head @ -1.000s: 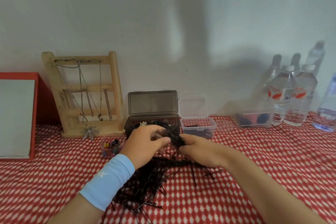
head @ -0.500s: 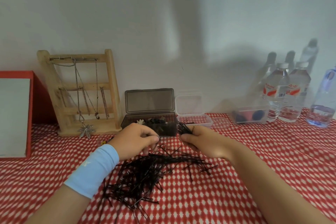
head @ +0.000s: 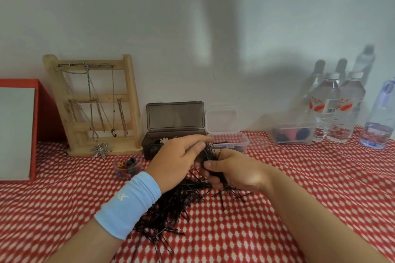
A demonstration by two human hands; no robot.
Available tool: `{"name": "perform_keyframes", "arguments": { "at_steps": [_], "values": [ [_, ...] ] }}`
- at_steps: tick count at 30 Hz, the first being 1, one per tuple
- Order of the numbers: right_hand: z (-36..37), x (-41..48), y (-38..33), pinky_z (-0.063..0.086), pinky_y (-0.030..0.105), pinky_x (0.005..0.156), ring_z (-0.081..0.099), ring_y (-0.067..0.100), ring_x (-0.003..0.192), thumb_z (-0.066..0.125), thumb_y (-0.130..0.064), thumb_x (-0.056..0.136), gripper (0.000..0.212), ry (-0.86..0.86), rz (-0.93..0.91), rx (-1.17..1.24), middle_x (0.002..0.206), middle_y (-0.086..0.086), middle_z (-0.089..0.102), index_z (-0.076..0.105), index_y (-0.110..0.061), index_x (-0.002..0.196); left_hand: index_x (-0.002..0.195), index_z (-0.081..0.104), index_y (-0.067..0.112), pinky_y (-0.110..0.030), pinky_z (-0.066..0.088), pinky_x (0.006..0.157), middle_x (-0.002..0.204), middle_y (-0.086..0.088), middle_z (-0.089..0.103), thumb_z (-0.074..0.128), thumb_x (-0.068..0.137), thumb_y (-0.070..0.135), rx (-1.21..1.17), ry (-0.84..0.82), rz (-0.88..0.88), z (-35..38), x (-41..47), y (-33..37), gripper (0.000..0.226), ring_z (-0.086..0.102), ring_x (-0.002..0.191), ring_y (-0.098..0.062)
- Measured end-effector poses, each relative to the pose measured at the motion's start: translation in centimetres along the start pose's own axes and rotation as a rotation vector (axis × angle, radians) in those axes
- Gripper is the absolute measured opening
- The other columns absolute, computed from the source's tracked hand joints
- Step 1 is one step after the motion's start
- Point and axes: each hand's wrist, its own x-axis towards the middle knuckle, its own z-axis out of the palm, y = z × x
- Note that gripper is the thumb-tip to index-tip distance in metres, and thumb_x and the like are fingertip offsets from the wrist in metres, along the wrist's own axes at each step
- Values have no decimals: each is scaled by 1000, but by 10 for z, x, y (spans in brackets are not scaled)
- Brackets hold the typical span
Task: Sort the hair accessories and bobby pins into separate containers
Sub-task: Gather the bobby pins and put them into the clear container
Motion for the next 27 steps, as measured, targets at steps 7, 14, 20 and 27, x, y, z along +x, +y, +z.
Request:
{"name": "perform_keyframes", "arguments": {
  "at_steps": [7, 14, 20, 27],
  "values": [
    [0, 2, 3, 34, 26, 61, 41, 11, 62, 42, -7, 106, 15, -39, 6, 17, 76, -1, 52, 56, -8, 100, 142, 44, 42, -18, 35, 106, 116, 24, 67, 49, 101, 22, -24, -207, -66, -7, 20, -1, 46, 54, 118, 9],
    [-8, -1, 1, 27, 25, 59, 32, 11, 61, 39, -15, 106, 19, -7, 94, 165, 71, -3, 41, 50, -14, 91, 94, 77, 29, -12, 49, 86, 96, 13, 76, 67, 92, 18, 0, -282, -48, -17, 56, 8, 15, 68, 92, 1],
    [-13, 1, 5, 29, 25, 56, 29, 11, 60, 50, -30, 106, 22, 105, 8, 126, 70, -3, 34, 51, -15, 91, 98, 77, 29, -12, 51, 87, 96, 15, 76, 68, 89, 7, -109, -176, -78, -5, 56, -4, 25, 69, 94, 2],
    [-12, 8, 13, 29, 28, 57, 30, 12, 58, 50, -29, 106, 25, 320, -44, 26, 66, -4, 35, 67, -14, 95, 99, 77, 27, -16, 49, 93, 96, 15, 76, 70, 88, 10, -201, -67, -112, 4, 48, -21, 22, 68, 97, 3]
  ]
}}
